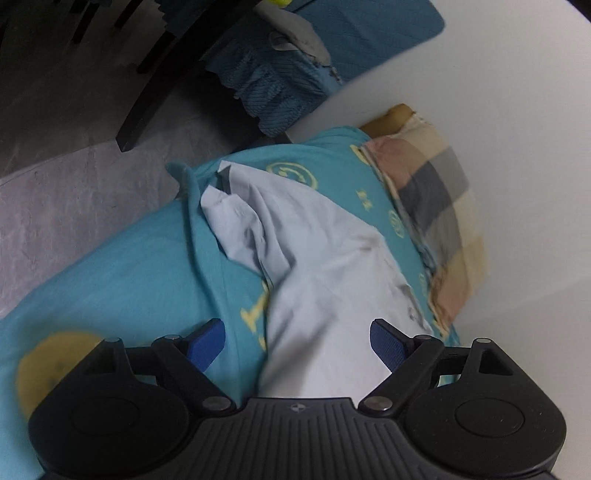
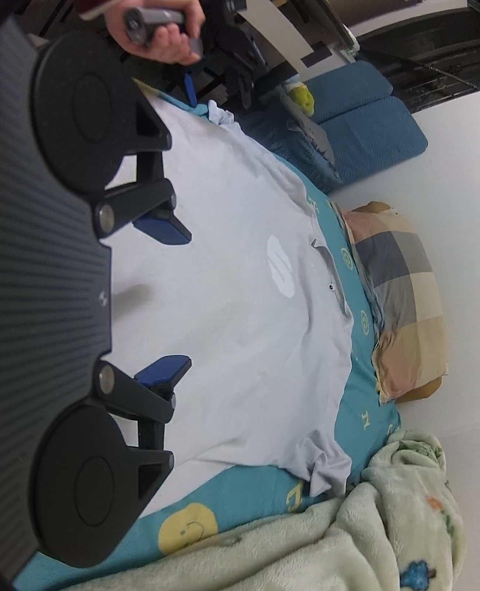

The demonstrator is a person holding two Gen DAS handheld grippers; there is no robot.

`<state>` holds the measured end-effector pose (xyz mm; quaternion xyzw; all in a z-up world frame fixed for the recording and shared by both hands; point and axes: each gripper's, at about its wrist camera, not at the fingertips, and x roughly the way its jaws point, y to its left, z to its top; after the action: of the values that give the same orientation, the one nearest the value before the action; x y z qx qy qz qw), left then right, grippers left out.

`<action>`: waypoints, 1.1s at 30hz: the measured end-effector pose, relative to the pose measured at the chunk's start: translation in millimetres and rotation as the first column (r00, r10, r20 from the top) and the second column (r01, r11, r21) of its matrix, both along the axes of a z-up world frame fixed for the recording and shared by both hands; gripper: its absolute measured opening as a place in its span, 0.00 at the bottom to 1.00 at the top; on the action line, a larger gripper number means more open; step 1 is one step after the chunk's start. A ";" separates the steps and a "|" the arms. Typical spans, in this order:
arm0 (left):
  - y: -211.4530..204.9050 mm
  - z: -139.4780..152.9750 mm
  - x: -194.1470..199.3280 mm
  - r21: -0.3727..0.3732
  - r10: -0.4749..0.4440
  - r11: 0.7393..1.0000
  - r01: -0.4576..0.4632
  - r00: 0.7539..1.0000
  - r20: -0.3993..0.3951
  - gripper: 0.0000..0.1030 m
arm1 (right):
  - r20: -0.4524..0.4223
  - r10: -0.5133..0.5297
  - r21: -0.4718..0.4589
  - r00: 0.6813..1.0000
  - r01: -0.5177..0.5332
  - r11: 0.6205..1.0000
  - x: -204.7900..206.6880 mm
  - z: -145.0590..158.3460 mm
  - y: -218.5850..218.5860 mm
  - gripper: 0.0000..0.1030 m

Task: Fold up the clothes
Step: 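Grasp the sleeve nearest the left gripper with the left gripper, then fold the held sleeve inward over the shirt body with the left gripper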

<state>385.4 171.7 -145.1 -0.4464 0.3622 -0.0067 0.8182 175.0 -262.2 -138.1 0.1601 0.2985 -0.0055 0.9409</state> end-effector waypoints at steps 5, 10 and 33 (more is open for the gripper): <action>3.5 -13.0 47.7 -0.016 0.049 0.999 -0.049 0.998 0.039 0.84 | -0.059 -0.016 0.075 0.998 0.020 0.997 20.1 -20.5 -9.9 0.66; 3.7 -16.7 82.5 0.001 0.087 0.996 -0.088 0.995 0.039 0.84 | -0.113 -0.050 0.136 0.992 0.065 0.989 30.3 -37.3 -20.6 0.66; -265.9 100.0 80.0 0.778 -0.569 0.574 0.253 0.807 0.158 0.06 | 0.027 -0.144 0.153 0.989 0.138 0.978 13.9 -1.5 -42.8 0.66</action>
<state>465.5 -94.1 -45.2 0.0250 0.2583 -0.1465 0.9546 188.9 -305.0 -139.5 0.2518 0.2679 -0.0466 0.9288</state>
